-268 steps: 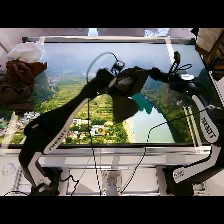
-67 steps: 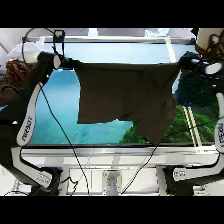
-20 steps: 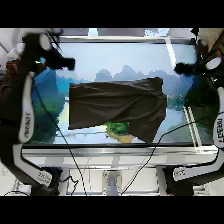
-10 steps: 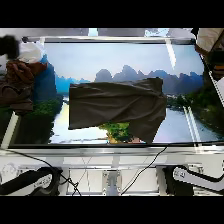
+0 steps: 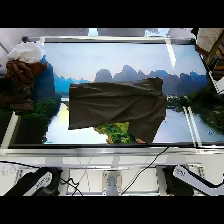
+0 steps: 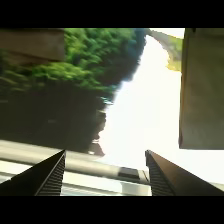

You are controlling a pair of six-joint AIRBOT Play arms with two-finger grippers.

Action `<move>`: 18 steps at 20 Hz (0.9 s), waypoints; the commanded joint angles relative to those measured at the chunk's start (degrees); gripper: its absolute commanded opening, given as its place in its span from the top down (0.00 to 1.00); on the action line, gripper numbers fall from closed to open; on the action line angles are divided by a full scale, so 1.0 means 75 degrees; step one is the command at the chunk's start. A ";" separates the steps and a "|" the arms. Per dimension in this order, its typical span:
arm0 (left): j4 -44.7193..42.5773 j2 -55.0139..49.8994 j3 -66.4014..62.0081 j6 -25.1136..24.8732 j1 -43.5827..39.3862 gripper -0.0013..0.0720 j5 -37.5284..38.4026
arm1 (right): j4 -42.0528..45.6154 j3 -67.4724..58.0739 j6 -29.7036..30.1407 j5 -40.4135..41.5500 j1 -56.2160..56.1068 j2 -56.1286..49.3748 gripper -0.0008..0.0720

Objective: Fold the shirts.

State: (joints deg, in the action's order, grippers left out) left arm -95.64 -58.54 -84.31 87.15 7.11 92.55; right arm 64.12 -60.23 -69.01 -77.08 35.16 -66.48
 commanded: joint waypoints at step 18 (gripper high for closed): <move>0.3232 0.0076 0.5397 -0.0105 0.0289 0.24 -0.3995 | -0.2859 0.5202 -0.0020 0.2690 -0.1676 -0.0073 0.35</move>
State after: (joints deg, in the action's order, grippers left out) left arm -71.85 -58.02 -44.21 86.39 9.23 63.83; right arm 45.74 -22.70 -69.04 -65.25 28.45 -66.41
